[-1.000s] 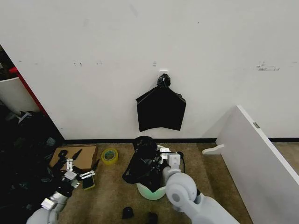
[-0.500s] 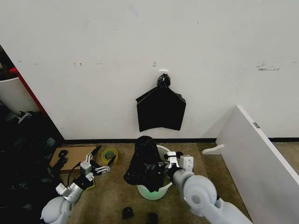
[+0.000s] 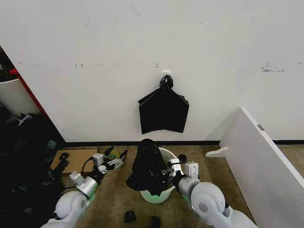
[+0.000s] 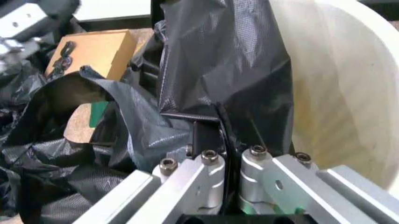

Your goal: Place the garbage bag over the trash bin.

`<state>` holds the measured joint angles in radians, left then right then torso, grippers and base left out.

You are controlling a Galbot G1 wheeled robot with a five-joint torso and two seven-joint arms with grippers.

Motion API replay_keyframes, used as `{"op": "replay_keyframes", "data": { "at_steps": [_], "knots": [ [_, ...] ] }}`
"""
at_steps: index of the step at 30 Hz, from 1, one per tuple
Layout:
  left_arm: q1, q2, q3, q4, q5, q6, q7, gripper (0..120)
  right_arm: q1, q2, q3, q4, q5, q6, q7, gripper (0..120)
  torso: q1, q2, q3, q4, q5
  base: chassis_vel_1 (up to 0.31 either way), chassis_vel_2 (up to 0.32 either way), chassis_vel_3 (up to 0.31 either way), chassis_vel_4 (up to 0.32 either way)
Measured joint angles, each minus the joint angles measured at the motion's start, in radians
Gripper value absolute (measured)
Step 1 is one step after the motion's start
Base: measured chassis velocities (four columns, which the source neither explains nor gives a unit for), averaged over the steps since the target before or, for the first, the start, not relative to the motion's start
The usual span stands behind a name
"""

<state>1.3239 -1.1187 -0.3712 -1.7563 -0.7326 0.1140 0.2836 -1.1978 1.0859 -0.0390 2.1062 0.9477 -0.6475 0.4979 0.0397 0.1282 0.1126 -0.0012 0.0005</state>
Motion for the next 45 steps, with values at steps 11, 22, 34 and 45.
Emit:
{"op": "replay_keyframes", "data": {
  "at_steps": [11, 22, 34, 45],
  "knots": [
    [-0.086, -0.015, 0.142, -0.027, 0.081, 0.215, -0.234, 100, -0.023, -0.004, -0.006, 0.026, -0.022, 0.007, 0.005, 0, 0.000, 0.000, 0.000, 0.0001, -0.0001, 0.000, 0.000, 0.000, 0.000],
    [-0.175, -0.003, 0.212, -0.043, 0.056, 0.508, -0.305, 100, -0.010, -0.001, -0.041, 0.014, -0.060, 0.015, 0.006, 0, 0.000, 0.000, 0.000, -0.0001, -0.0002, 0.000, 0.000, 0.000, 0.000],
    [-0.186, -0.048, 0.186, -0.057, -0.070, 0.635, -0.482, 75, 0.024, 0.002, -0.089, -0.009, -0.076, 0.019, 0.006, 0, 0.000, 0.000, 0.000, -0.0001, -0.0002, 0.000, 0.000, 0.000, 0.000],
    [-0.180, -0.050, 0.151, -0.025, -0.128, 0.627, -0.555, 32, 0.032, 0.017, -0.113, -0.019, -0.105, 0.025, 0.006, 0, 0.000, 0.000, 0.000, 0.0000, -0.0002, 0.000, 0.000, 0.000, 0.000]
  ]
}}
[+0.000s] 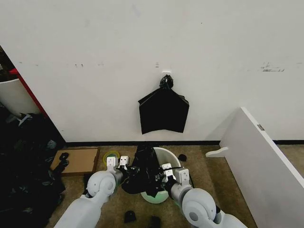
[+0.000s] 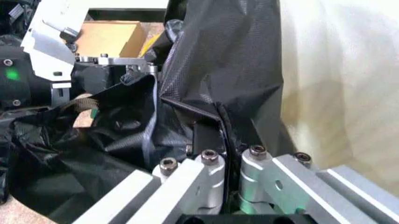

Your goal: Place the garbage bag over the trash bin.

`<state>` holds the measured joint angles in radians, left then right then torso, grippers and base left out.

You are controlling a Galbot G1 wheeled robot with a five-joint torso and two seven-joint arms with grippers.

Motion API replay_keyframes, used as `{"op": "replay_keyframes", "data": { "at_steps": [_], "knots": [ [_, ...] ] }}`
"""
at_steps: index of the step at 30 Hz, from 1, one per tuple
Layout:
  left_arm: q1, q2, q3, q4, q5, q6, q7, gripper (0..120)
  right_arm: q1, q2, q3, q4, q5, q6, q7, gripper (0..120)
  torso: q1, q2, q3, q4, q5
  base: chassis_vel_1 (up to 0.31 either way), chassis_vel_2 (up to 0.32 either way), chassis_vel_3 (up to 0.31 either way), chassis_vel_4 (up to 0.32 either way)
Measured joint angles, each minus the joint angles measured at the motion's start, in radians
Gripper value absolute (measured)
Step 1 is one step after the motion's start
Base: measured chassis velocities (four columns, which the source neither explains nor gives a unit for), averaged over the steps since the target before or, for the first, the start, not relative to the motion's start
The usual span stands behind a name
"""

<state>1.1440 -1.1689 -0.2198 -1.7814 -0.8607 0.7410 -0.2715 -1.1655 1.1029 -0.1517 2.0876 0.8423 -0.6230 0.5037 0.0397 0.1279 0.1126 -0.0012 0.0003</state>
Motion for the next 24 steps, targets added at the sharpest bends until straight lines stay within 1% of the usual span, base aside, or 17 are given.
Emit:
{"op": "replay_keyframes", "data": {
  "at_steps": [2, 3, 5, 7, 8, 9, 11, 13, 15, 17, 18, 20, 22, 24],
  "knots": [
    [0.004, 0.002, -0.008, 0.007, -0.001, -0.001, 0.009, 22, -0.001, 0.001, -0.004, 0.000, -0.011, 0.002, 0.000, 0, 0.000, 0.000, 0.000, 0.0000, 0.0000, 0.000, 0.000, 0.000, 0.000],
    [0.004, 0.002, -0.008, 0.007, -0.001, -0.001, 0.009, 22, -0.001, 0.001, -0.004, 0.000, -0.011, 0.002, 0.000, 0, 0.000, 0.000, 0.000, 0.0000, 0.0000, 0.000, 0.000, 0.000, 0.000],
    [0.009, 0.003, -0.017, 0.013, 0.002, -0.002, 0.021, 15, -0.005, 0.001, -0.006, -0.001, -0.031, 0.009, -0.002, 0, 0.000, 0.000, 0.000, 0.0000, -0.0001, 0.000, 0.000, 0.000, 0.000],
    [0.017, 0.005, -0.031, 0.014, 0.004, -0.002, 0.031, 8, -0.012, 0.000, -0.012, -0.006, -0.075, 0.030, -0.016, 0, 0.000, 0.000, 0.000, 0.0000, -0.0001, 0.000, 0.000, 0.000, 0.000],
    [0.025, 0.008, -0.043, 0.011, 0.005, -0.002, 0.038, 3, -0.018, -0.003, -0.019, -0.008, -0.115, 0.057, -0.034, 0, 0.000, 0.000, 0.000, -0.0002, -0.0001, 0.000, 0.000, 0.000, 0.000],
    [0.036, 0.010, -0.060, 0.004, 0.006, -0.003, 0.048, 1, -0.021, -0.006, -0.025, -0.013, -0.152, 0.086, -0.054, 0, 0.000, 0.000, 0.000, -0.0001, -0.0002, 0.000, 0.000, 0.000, 0.000],
    [0.041, 0.011, -0.067, 0.000, 0.007, -0.003, 0.053, 1, -0.022, -0.007, -0.027, -0.015, -0.166, 0.098, -0.062, 0, 0.000, 0.000, 0.000, -0.0002, -0.0001, 0.000, 0.000, 0.000, 0.000],
    [0.070, 0.016, -0.108, -0.019, 0.021, -0.003, 0.104, 1, -0.031, -0.011, -0.034, -0.026, -0.252, 0.183, -0.116, 0, 0.000, 0.000, 0.000, 0.0006, 0.0003, 0.000, 0.000, 0.000, 0.000],
    [0.094, 0.022, -0.136, -0.036, 0.039, -0.012, 0.154, 1, -0.051, -0.015, -0.024, -0.041, -0.347, 0.286, -0.186, 0, 0.000, 0.000, 0.000, 0.0003, 0.0000, 0.000, 0.000, 0.000, 0.000],
    [0.110, 0.029, -0.152, -0.048, 0.058, -0.024, 0.180, 1, -0.066, -0.017, -0.003, -0.069, -0.428, 0.401, -0.255, 0, 0.000, 0.000, 0.000, -0.0002, -0.0001, 0.000, 0.000, 0.000, 0.000],
    [0.110, 0.029, -0.152, -0.048, 0.058, -0.024, 0.180, 1, -0.066, -0.017, -0.003, -0.069, -0.428, 0.401, -0.255, 0, 0.000, 0.000, 0.000, -0.0002, -0.0001, 0.000, 0.000, 0.000, 0.000],
    [0.128, 0.039, -0.164, -0.067, 0.098, -0.042, 0.204, 1, -0.076, -0.016, 0.026, -0.094, -0.485, 0.502, -0.315, 0, 0.000, 0.000, 0.000, -0.0002, 0.0000, 0.000, 0.000, 0.000, 0.000],
    [0.147, 0.050, -0.172, -0.087, 0.153, -0.065, 0.230, 1, -0.079, -0.011, 0.054, -0.110, -0.502, 0.573, -0.345, 0, 0.000, 0.000, 0.000, 0.0000, 0.0001, 0.000, 0.000, 0.000, 0.000],
    [0.169, 0.061, -0.179, -0.112, 0.211, -0.095, 0.253, 1, -0.076, -0.004, 0.083, -0.118, -0.492, 0.613, -0.354, 0, 0.000, 0.000, 0.000, 0.0002, 0.0000, 0.000, 0.000, 0.000, 0.000]
  ]
}}
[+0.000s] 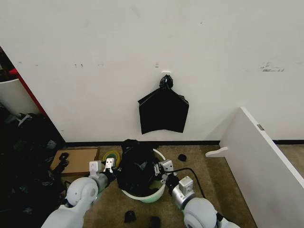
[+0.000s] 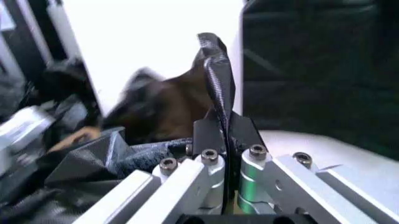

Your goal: Place the garbage bag over the trash bin.

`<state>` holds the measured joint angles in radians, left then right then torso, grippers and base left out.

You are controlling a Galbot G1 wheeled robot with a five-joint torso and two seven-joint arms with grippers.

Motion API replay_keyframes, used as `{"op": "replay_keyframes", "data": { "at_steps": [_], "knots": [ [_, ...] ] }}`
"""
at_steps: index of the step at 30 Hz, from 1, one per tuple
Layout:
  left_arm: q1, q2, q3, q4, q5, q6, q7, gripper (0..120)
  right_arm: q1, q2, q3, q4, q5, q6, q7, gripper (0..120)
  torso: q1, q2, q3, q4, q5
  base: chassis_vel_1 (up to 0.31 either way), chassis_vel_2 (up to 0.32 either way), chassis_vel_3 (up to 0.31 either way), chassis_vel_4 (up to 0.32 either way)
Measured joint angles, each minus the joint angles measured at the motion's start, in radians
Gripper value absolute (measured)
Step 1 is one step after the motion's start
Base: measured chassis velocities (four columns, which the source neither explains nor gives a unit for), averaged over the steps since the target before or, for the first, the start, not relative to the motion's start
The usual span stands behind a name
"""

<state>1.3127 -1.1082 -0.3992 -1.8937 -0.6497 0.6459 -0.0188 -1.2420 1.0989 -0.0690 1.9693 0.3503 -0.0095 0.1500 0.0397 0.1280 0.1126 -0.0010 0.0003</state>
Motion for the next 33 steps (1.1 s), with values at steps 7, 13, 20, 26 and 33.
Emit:
{"op": "replay_keyframes", "data": {
  "at_steps": [7, 13, 20, 26, 33],
  "knots": [
    [0.046, 0.016, -0.007, -0.071, 0.045, -0.047, 0.037, 1, -0.013, 0.003, 0.063, -0.005, 0.120, -0.018, 0.018, 0, 0.000, 0.000, 0.000, 0.0000, 0.0000, 0.000, 0.000, 0.000, 0.000],
    [0.043, 0.029, -0.008, -0.091, 0.041, -0.058, 0.051, 1, -0.066, 0.001, 0.125, 0.000, 0.199, -0.045, 0.023, 0, 0.000, 0.000, 0.000, 0.0001, 0.0001, 0.000, 0.000, 0.000, 0.000],
    [0.024, 0.060, -0.014, -0.124, 0.004, -0.091, 0.069, 1, -0.169, -0.007, 0.230, 0.044, 0.292, -0.042, -0.019, 0, 0.000, 0.000, 0.000, 0.0003, 0.0000, 0.000, 0.000, 0.000, 0.000],
    [0.017, 0.062, -0.022, -0.152, -0.063, -0.084, 0.071, 1, -0.190, -0.011, 0.230, 0.042, 0.285, -0.017, -0.080, 0, 0.000, 0.000, 0.000, -0.0002, 0.0001, 0.000, 0.000, 0.000, 0.000],
    [-0.013, 0.065, -0.030, -0.162, -0.148, -0.053, 0.067, 1, -0.212, -0.016, 0.242, -0.002, 0.338, 0.093, -0.256, 0, 0.000, 0.000, 0.000, -0.0002, 0.0001, 0.000, 0.000, 0.000, 0.000]
  ]
}}
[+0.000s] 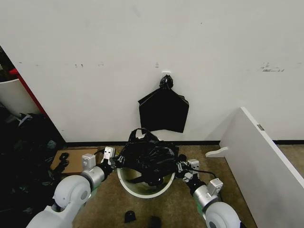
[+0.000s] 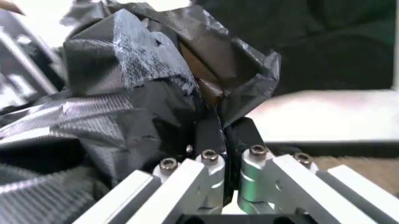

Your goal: Place the garbage bag over the trash bin.

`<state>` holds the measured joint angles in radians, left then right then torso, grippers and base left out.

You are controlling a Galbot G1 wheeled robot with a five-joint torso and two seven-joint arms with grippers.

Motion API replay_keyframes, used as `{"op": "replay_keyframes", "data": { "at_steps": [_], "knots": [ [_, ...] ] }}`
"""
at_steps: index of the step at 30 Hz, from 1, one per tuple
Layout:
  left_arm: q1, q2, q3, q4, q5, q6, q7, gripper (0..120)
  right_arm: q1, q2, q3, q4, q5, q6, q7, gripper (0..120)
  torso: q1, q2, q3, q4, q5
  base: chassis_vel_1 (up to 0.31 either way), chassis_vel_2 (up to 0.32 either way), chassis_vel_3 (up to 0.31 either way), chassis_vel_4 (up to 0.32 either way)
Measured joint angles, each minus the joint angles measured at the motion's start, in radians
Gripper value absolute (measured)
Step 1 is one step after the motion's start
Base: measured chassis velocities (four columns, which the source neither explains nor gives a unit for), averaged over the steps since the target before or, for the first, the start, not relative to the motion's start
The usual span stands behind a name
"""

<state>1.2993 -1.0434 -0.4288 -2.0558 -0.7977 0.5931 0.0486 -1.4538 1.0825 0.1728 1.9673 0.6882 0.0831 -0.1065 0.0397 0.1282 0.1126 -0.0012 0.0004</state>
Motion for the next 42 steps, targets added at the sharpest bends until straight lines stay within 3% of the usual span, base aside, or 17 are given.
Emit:
{"op": "replay_keyframes", "data": {
  "at_steps": [7, 11, 15, 16, 20, 30, 33, 36, 37, 42],
  "knots": [
    [-0.031, 0.016, -0.009, 0.020, -0.031, 0.006, -0.008, 1, -0.018, -0.009, 0.039, -0.063, 0.003, 0.109, -0.282, 0, 0.000, 0.000, 0.000, 0.0000, 0.0000, 0.000, 0.000, 0.000, 0.000],
    [-0.039, 0.021, -0.007, 0.030, -0.031, 0.006, -0.009, 1, -0.009, -0.008, 0.045, -0.075, -0.033, 0.124, -0.301, 7, 0.000, 0.000, 0.000, 0.0000, -0.0001, 0.000, 0.000, 0.000, 0.000],
    [-0.049, 0.020, 0.004, 0.049, -0.016, 0.002, -0.010, 1, 0.011, -0.001, 0.055, -0.076, -0.091, 0.116, -0.203, 25, 0.000, 0.000, 0.000, 0.0001, -0.0001, 0.000, 0.000, 0.000, 0.000],
    [-0.049, 0.020, 0.004, 0.049, -0.016, 0.002, -0.010, 1, 0.011, -0.001, 0.055, -0.076, -0.091, 0.116, -0.203, 25, 0.000, 0.000, 0.000, 0.0001, -0.0001, 0.000, 0.000, 0.000, 0.000],
    [-0.066, 0.025, 0.010, 0.073, 0.005, -0.012, -0.009, 1, 0.007, -0.016, 0.051, -0.034, -0.060, 0.050, 0.022, 41, 0.000, 0.000, 0.000, 0.0000, -0.0003, 0.000, 0.000, 0.000, 0.000],
    [-0.101, 0.035, 0.034, 0.131, 0.067, -0.055, -0.010, 1, -0.065, -0.060, 0.052, 0.115, -0.017, 0.001, 0.038, 77, 0.000, 0.000, 0.000, -0.0001, -0.0002, 0.000, 0.000, 0.000, 0.000],
    [-0.098, 0.032, 0.041, 0.134, 0.084, -0.072, -0.009, 1, -0.059, -0.052, 0.022, 0.159, -0.087, 0.005, 0.037, 88, 0.000, 0.000, 0.000, -0.0001, -0.0002, 0.000, 0.000, 0.000, 0.000],
    [-0.088, 0.029, 0.048, 0.134, 0.118, -0.099, -0.005, 1, -0.029, -0.038, -0.018, 0.179, -0.258, 0.006, 0.070, 98, 0.000, 0.000, 0.000, 0.0001, -0.0002, 0.000, 0.000, 0.000, 0.000],
    [-0.088, 0.029, 0.048, 0.134, 0.118, -0.099, -0.005, 1, -0.029, -0.038, -0.018, 0.179, -0.258, 0.006, 0.070, 98, 0.000, 0.000, 0.000, 0.0001, -0.0002, 0.000, 0.000, 0.000, 0.000],
    [-0.076, 0.023, 0.057, 0.134, 0.189, -0.159, 0.001, 1, 0.049, -0.030, -0.103, 0.174, -0.586, -0.092, 0.124, 100, 0.000, 0.000, 0.000, 0.0001, -0.0002, 0.000, 0.000, 0.000, 0.000]
  ]
}}
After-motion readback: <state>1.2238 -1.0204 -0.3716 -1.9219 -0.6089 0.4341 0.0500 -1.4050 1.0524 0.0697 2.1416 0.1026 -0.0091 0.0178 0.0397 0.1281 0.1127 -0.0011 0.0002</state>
